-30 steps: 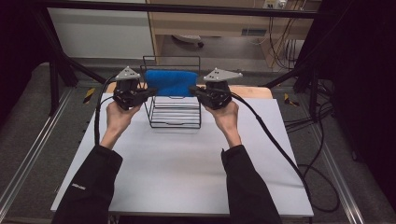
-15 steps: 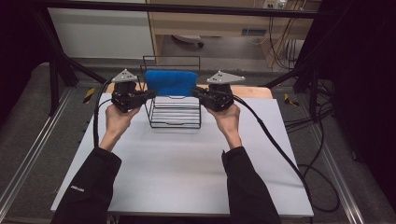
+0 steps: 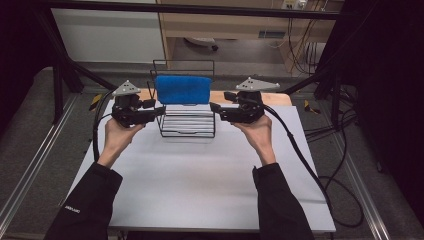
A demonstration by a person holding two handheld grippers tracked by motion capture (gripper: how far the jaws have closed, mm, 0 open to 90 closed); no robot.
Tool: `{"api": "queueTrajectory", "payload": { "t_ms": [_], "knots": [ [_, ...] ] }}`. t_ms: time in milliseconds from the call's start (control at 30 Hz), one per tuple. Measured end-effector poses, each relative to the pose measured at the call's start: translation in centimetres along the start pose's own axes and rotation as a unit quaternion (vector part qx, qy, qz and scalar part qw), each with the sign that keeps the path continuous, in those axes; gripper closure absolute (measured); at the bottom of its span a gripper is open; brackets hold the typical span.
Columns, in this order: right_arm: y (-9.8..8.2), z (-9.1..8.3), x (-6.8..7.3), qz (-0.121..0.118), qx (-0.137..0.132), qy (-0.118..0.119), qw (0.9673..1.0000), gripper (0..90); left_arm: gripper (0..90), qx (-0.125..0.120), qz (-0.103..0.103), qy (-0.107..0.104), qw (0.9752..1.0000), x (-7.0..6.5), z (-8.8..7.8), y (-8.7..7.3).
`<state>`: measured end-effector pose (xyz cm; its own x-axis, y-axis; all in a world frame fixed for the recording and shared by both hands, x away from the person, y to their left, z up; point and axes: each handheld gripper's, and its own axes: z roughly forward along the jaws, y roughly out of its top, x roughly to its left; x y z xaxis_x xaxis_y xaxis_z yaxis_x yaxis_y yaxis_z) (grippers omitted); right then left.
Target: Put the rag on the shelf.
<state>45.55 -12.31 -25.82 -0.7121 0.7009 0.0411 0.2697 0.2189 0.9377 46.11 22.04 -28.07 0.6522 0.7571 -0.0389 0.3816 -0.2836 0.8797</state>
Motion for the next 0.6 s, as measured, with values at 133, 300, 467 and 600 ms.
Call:
{"api": "queueTrajectory", "payload": {
  "t_ms": [133,300,467,600],
  "knots": [
    [-0.4,-0.7,-0.3,0.006,0.011,-0.007,0.9999,17.2,34.8,0.005,0.004,0.008,0.9999,-0.1,-0.5,-0.7],
    [-1.3,-1.5,-0.6,0.009,0.010,-0.016,0.9998,6.5,23.7,0.008,0.008,0.015,0.9998,-0.5,-0.9,-1.8],
    [-2.5,-2.5,-1.1,0.009,0.012,-0.021,0.9997,3.9,15.3,0.016,0.010,0.020,0.9996,-0.9,-1.2,-3.1],
    [-3.7,-3.2,-1.4,0.013,0.017,-0.020,0.9996,2.5,12.1,0.026,0.012,0.019,0.9994,-1.2,-1.5,-4.2]
  ]
}}
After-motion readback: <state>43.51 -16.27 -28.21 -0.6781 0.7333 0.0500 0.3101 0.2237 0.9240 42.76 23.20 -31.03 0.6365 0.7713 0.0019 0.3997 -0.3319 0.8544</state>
